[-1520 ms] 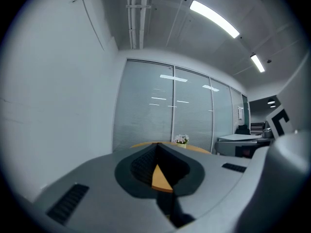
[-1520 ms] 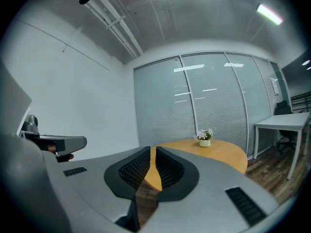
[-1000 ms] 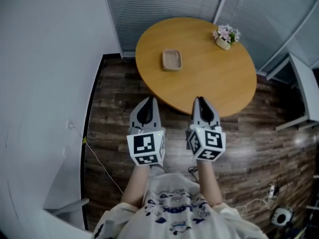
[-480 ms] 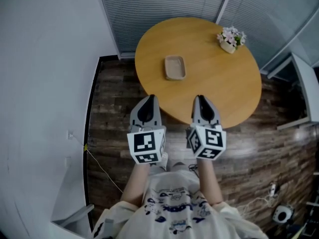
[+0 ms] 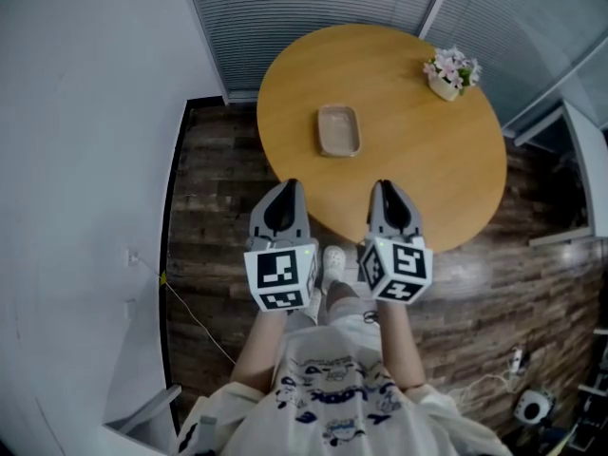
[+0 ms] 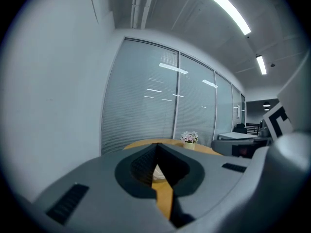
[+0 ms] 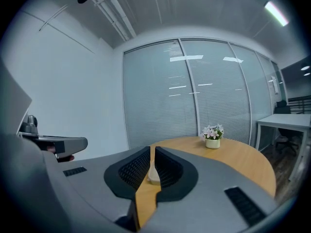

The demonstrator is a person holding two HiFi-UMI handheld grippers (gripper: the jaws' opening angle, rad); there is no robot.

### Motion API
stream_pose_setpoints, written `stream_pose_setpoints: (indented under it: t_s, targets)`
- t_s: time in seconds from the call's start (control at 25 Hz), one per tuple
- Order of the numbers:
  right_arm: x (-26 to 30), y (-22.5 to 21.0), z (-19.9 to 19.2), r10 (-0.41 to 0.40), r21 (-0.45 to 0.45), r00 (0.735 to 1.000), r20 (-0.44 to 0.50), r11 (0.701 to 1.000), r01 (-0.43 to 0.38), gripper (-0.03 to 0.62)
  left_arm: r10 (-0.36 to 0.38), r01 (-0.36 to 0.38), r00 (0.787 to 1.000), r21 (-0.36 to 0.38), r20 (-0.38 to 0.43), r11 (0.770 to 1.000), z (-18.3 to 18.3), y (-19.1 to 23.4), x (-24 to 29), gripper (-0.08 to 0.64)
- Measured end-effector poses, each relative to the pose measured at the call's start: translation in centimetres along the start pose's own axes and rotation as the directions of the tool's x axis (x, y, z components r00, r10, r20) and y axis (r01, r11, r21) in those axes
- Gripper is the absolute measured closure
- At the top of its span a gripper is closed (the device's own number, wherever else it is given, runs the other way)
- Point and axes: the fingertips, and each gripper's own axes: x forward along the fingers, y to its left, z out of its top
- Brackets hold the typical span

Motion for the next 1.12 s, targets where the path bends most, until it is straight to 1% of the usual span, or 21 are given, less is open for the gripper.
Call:
stream_pose_setpoints:
  t_s: [0.48, 0.8, 1.12]
  targets:
    - [6.7, -2.1, -1.0, 0.02, 0.01, 0.998, -0.058, 1.0, -0.019, 0.563, 0.028, -0.029, 0.998, -0.01, -0.06, 1.0, -1.2, 0.8, 6.5, 0.557]
    - [12.4, -3.9, -0.4, 0.051, 0.016, 0.995, -0.081, 0.999, -0.05, 0.563, 0.059, -0.06, 0.995, -0.012, -0.084, 0.998, -0.9, 1.2, 11.9, 0.557]
    - [17.1, -5.1, -1.2, 0.082, 0.022, 0.987, -0.135, 0.997, -0.08, 0.563, 0.109, -0.114, 0.983, -0.027, -0.146, 0.993, -2.0, 2.1, 16.3, 0.555]
